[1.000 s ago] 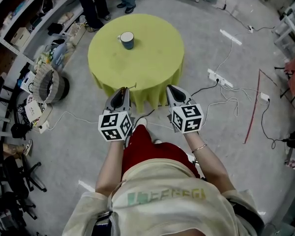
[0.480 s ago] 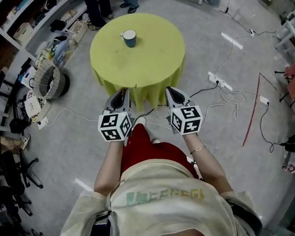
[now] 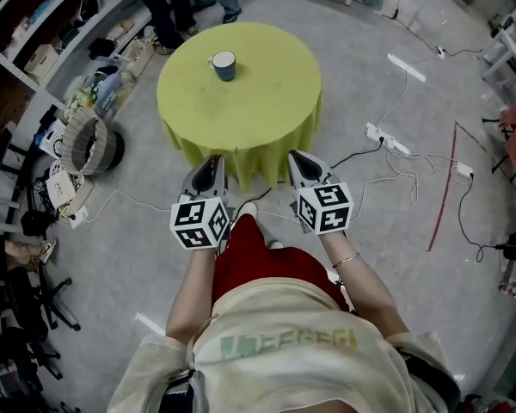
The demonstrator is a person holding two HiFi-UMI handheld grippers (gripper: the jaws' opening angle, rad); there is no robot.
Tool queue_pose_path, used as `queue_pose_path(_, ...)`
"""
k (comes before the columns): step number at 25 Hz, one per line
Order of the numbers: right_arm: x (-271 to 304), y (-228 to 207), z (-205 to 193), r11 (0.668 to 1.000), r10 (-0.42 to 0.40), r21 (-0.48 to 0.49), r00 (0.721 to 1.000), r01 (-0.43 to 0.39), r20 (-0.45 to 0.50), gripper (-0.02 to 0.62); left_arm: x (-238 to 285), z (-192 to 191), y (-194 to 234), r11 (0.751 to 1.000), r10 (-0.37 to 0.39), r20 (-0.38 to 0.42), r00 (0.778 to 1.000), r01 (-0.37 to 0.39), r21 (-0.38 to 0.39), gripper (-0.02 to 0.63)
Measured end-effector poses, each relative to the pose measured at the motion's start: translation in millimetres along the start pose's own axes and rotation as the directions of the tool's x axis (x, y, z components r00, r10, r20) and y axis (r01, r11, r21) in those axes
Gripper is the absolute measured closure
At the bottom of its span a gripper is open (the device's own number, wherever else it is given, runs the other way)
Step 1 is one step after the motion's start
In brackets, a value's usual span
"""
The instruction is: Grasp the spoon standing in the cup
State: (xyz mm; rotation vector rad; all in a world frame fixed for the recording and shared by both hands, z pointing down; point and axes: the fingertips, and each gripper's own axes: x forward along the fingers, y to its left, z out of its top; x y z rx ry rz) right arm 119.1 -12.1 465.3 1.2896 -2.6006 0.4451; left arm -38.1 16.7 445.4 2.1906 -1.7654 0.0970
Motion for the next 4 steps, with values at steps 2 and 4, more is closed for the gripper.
queue_pose_path(2,-4.7,-0.3,1.4,1.000,0.003,0.000,1.000,-0.003,0.000,0.558,-2.5,1.6,-4.2,1.000,0.001,0.000,1.000,-0.001,0.002,0.554)
queue_pose_path(4,-8.6,-1.8,3.2,1.000,0.006,-0.002,1.000,-0.006,-0.002,0.558,-3.8,3.6,-8.5,1.000,0.003,0.001,1.000,-0.003,0.003,0.554)
